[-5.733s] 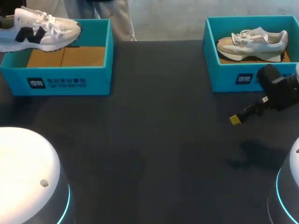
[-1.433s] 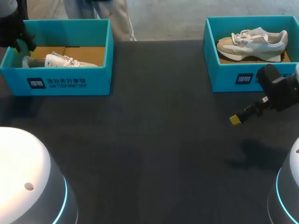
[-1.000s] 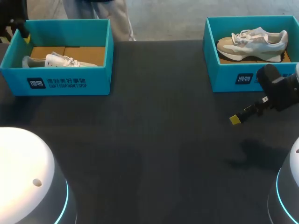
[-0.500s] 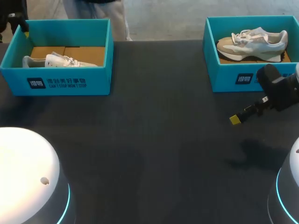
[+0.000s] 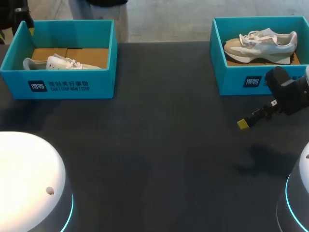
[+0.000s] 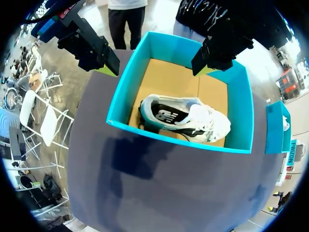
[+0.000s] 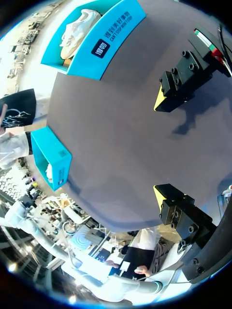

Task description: Take the shoe out of the shoebox, open the shoe tongue, remove and reinsert the insole, then place the shoe into the shoebox

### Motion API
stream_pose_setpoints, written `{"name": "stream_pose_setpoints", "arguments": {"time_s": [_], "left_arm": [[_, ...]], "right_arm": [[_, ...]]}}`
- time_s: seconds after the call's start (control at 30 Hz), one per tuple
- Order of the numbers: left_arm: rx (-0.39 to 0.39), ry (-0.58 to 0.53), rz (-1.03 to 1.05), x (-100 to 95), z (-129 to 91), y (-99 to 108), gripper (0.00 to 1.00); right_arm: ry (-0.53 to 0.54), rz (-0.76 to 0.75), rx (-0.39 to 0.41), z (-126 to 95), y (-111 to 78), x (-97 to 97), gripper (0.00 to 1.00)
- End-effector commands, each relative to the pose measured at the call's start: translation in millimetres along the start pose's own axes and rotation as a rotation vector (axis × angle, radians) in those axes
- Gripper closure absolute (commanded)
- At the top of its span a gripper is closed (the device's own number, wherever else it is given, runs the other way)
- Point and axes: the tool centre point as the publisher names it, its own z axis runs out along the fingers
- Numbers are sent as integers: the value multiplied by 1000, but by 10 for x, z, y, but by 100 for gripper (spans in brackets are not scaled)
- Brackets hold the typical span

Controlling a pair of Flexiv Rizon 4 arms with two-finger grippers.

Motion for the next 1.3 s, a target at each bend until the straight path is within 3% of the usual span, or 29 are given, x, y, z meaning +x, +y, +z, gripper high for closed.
{"name": "stream_pose_setpoints", "arguments": {"time_s": [0.03,0.23,0.8,1.1,1.3], "left_arm": [[-1,3,1,0,-4,-1,0],[-1,3,1,0,-4,-1,0],[-1,3,1,0,-4,-1,0],[-1,3,1,0,-4,-1,0],[-1,3,1,0,-4,-1,0]], "right_arm": [[-1,0,0,4,-5,3,0],[-1,0,0,4,-5,3,0],[-205,80,-32,-546,592,-1159,0],[-314,176,-77,-798,799,-1604,0],[-459,239,-43,-924,1008,-1820,0]]}}
